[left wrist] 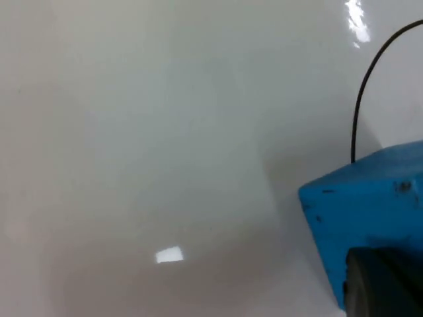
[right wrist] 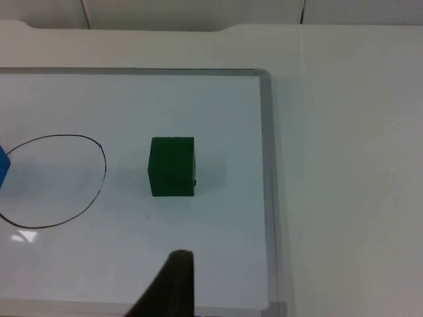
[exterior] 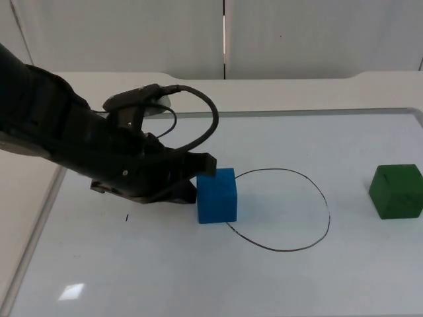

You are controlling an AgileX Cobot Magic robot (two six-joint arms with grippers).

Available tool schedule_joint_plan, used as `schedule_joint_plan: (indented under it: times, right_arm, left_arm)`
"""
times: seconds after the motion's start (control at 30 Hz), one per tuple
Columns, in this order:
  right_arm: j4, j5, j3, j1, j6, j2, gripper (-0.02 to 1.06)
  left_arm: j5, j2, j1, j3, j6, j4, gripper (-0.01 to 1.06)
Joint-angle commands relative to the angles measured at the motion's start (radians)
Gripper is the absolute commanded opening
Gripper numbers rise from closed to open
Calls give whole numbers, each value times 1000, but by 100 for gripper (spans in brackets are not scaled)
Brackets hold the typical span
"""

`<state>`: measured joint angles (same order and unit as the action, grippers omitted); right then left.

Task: Push the two cubes into the marked area.

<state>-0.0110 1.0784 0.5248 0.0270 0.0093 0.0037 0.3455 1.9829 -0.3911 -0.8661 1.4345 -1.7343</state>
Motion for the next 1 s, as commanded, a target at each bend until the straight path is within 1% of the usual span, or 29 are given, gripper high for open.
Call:
schedule_joint_plan:
  times: [0.0, 0.07, 0.13, 0.43, 0.6, 0.7, 0.97]
  right_arm:
    - [0, 0, -9, -3, -2, -4, 105]
    - [0, 0, -9, -3, -2, -4, 105]
    - [0, 0, -9, -3, -2, -4, 105]
    - [0, 0, -9, -3, -2, -4, 105]
    - [0, 0, -9, -3, -2, -4, 105]
    - [0, 0, -9, -3, -2, -4, 105]
    - [0, 0, -9, -3, -2, -4, 105]
  left_arm:
    - [4, 2, -19, -11, 4, -10, 0]
    - [-22, 2, -34, -27, 9, -10, 0]
    - [-31, 4, -38, -32, 9, -10, 0]
    - [-36, 5, -43, -41, 9, -10, 0]
    - [-38, 5, -68, -41, 9, -10, 0]
    - [-76, 12, -95, -58, 9, -10, 0]
    - [-49, 45, -97, -68, 2, -10, 0]
